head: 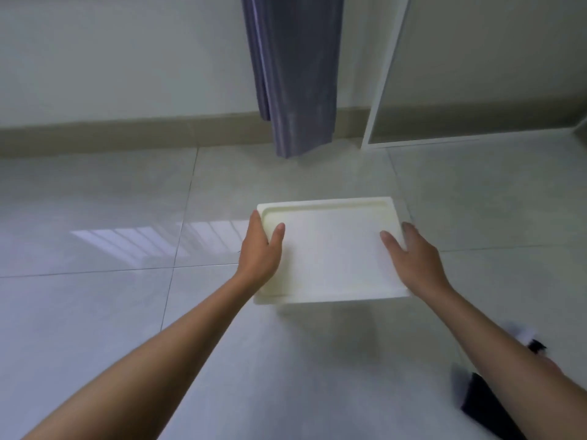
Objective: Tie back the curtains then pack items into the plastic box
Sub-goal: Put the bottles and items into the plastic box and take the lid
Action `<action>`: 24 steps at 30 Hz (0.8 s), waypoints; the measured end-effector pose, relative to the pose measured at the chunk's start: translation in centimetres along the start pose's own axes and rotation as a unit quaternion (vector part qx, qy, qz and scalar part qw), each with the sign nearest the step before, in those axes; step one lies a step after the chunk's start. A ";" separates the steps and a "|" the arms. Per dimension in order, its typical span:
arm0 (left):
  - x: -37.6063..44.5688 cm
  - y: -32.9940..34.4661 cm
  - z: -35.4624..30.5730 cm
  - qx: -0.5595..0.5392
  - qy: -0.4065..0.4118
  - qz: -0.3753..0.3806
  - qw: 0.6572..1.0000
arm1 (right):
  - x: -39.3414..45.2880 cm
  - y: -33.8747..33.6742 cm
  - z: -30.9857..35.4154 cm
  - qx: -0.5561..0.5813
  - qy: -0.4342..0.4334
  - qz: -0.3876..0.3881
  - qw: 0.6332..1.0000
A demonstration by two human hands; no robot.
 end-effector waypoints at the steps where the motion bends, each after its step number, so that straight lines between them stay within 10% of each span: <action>1: 0.0 0.2 0.3 -0.012 0.001 -0.009 1.000 | -0.1 0.3 -0.1 0.003 -0.001 -0.006 1.000; 16: -2.1 -7.2 -0.7 -0.139 0.056 -0.124 0.981 | -5.5 -5.2 9.0 0.226 -0.127 -0.038 0.965; 24: -0.2 -23.7 13.0 -0.039 -0.057 -0.270 0.960 | -11.5 8.3 23.7 0.215 -0.180 0.187 0.942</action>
Point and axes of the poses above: each hand's wrist, its own x-axis towards the middle knuckle, its own y-axis out of the palm, z = x × y, the point moved 6 cm from there along x, towards the middle knuckle, and after that the axes turned 11 degrees about -z, right-handed, at the moved point
